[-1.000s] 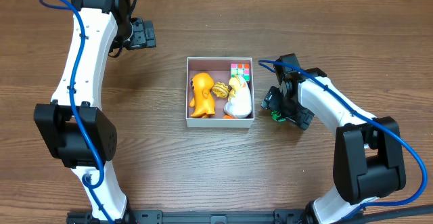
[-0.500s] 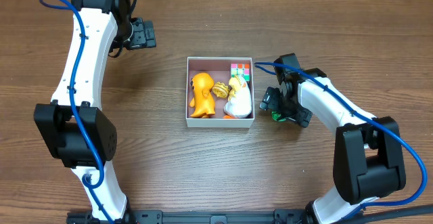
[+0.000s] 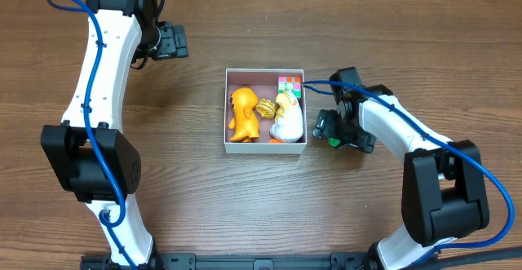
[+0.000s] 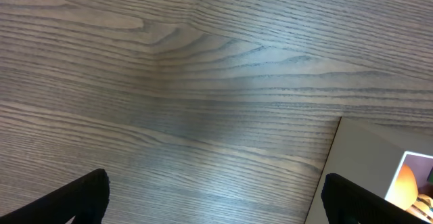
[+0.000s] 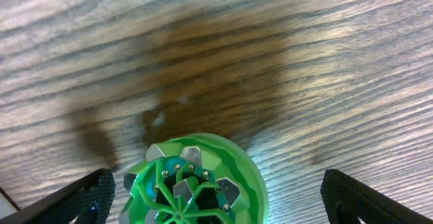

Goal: Pack container
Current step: 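Close the right gripper on the green round toy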

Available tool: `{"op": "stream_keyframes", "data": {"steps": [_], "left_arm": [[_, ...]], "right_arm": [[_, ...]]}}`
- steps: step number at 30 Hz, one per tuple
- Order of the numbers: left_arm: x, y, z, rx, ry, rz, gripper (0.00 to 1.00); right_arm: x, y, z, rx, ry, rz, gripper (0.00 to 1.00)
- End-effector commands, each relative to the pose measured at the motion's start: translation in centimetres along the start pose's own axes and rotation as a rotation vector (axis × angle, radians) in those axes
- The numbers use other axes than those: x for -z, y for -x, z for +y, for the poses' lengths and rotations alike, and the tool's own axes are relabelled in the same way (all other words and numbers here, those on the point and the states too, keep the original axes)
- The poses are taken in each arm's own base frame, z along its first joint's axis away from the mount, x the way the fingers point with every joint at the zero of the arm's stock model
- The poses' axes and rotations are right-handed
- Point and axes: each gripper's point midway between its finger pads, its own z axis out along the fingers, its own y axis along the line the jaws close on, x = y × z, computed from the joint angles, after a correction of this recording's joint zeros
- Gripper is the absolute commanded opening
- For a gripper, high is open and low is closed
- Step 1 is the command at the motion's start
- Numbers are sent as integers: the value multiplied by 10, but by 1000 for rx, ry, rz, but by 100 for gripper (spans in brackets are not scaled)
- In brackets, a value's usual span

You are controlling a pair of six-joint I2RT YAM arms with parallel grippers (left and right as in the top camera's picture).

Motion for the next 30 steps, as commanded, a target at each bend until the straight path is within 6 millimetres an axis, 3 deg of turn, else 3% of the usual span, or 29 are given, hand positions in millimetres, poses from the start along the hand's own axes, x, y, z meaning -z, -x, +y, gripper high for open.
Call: {"op": "stream_keyframes", "data": {"steps": [1, 7, 13, 30], "left_arm": [[7, 3, -2, 10, -12, -18, 100], [7, 3, -2, 11, -12, -18, 100], [7, 3, -2, 13, -13, -17, 100], [7, 2, -2, 29, -14, -16, 100]], "right_arm": [[0, -1, 1, 46, 4, -6, 100], [0, 1, 2, 51, 11, -16, 100], [1, -1, 14, 169, 75, -2, 100], [1, 7, 18, 166, 90, -39, 100]]}}
